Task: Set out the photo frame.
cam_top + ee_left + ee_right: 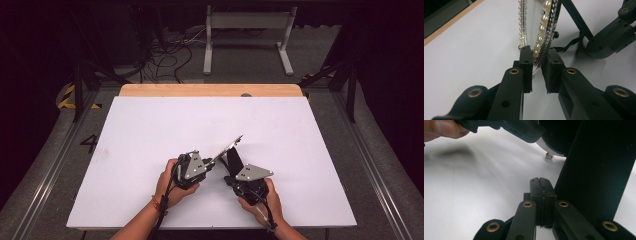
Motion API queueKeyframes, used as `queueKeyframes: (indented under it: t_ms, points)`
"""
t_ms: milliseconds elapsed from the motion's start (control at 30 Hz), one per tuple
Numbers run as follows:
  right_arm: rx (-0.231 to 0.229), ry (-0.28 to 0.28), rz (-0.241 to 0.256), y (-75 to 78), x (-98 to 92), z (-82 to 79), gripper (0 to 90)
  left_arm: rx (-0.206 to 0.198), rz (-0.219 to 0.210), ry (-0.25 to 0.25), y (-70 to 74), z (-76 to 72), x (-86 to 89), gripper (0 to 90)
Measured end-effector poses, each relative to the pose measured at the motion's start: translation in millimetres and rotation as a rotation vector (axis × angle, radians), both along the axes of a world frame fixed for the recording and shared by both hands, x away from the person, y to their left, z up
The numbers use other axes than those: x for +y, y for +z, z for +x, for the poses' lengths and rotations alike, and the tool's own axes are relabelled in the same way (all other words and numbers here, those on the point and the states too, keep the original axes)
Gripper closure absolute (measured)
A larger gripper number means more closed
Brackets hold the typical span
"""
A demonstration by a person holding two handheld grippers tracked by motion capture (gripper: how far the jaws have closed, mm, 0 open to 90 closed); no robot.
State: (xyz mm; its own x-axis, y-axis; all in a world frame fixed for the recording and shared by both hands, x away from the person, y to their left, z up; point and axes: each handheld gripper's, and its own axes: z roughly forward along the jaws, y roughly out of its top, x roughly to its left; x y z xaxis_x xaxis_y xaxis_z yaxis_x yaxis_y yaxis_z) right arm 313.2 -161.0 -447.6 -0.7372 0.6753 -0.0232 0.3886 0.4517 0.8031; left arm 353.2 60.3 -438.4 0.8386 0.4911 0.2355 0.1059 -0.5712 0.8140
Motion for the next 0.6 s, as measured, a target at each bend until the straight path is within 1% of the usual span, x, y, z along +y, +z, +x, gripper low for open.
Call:
queueKeyframes:
  t_ms: [167, 300, 400, 600]
  points:
    - [0.001, -0.012, -0.008, 0.2, -1.5, 0.4, 90.0, -0.004, 0.006, 0.004, 0.1, -2.2, -2.2, 79.1]
    - [0.007, -0.026, -0.006, 0.2, -6.9, 2.8, 90.0, -0.006, 0.006, 0.003, -0.3, -3.1, -4.7, 78.8]
    - [0.012, -0.028, 0.002, 0.3, -10.3, 4.6, 90.0, -0.004, 0.001, 0.005, -0.4, -3.3, -5.8, 78.6]
    - [0.016, -0.035, 0.003, 0.7, -14.1, 6.5, 90.0, -0.002, 0.005, 0.005, 0.4, -5.8, -8.5, 78.1]
